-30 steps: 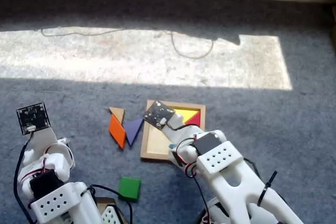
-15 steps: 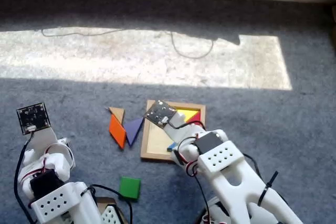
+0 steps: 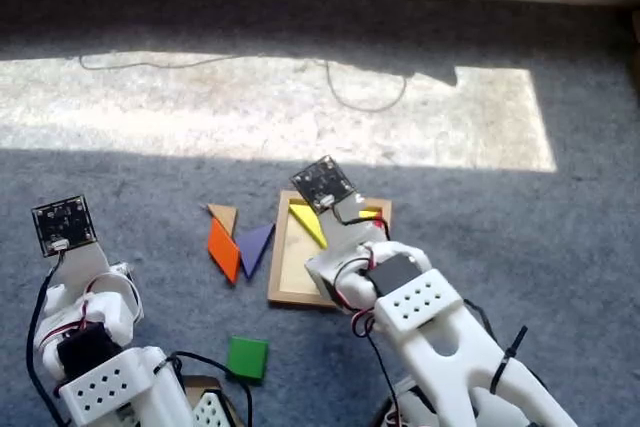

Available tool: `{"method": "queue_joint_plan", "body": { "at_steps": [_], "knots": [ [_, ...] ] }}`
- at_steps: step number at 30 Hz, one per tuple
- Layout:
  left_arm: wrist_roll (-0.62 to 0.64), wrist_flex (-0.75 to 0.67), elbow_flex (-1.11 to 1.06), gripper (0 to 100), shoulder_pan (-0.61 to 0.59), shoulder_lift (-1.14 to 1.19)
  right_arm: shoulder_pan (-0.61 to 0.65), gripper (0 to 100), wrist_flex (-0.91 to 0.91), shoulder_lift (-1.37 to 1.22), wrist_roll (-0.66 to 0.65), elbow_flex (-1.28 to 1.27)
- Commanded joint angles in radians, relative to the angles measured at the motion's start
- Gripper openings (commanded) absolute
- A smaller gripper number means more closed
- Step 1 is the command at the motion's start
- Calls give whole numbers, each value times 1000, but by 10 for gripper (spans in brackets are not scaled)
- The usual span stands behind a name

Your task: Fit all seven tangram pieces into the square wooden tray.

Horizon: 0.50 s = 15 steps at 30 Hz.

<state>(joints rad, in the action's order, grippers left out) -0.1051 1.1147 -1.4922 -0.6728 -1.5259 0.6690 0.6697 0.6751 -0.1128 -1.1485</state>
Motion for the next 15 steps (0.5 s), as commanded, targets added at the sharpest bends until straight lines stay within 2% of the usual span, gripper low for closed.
{"method": "queue_joint_plan", "body": {
  "at_steps": [1,3,7,11,15],
  "knots": [
    [-9,-2,10,146,-7,-8,15,5,-209,16,15,-87],
    [-9,-2,10,146,-7,-8,10,5,-269,16,14,-156],
    [-9,-2,10,146,-7,-8,7,5,-274,25,9,-246],
    [-9,-2,10,146,-7,-8,-33,5,-269,25,-77,-272],
    [-9,-2,10,146,-7,-8,-114,5,-134,28,-98,-249]
  ]
}}
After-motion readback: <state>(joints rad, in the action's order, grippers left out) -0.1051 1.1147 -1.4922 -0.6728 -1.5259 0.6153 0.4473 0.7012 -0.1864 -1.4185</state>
